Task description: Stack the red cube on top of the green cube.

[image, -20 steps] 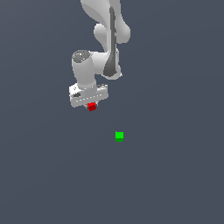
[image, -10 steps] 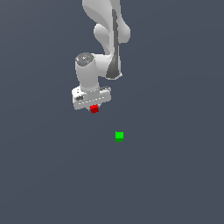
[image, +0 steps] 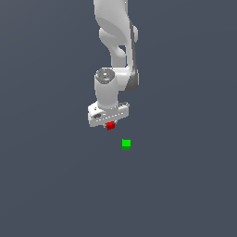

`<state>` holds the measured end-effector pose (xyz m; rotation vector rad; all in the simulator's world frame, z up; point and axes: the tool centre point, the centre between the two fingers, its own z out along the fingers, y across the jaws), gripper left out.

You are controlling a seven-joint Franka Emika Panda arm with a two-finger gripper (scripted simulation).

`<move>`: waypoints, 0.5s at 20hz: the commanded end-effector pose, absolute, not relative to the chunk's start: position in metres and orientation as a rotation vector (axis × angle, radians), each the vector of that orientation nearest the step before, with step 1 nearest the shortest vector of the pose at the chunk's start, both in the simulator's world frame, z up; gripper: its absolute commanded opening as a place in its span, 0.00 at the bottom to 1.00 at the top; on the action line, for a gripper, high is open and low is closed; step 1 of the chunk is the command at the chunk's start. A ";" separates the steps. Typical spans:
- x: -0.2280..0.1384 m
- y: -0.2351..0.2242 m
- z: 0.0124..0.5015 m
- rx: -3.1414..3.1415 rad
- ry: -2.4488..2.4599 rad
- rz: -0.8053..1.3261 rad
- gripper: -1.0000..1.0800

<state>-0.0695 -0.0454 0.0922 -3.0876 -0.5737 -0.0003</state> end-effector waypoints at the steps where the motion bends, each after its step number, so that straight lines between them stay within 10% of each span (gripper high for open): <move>1: -0.053 -0.027 0.086 -3.088 -0.573 -0.001 0.00; 10: -0.007 0.022 0.068 -3.088 -0.573 -0.001 0.00</move>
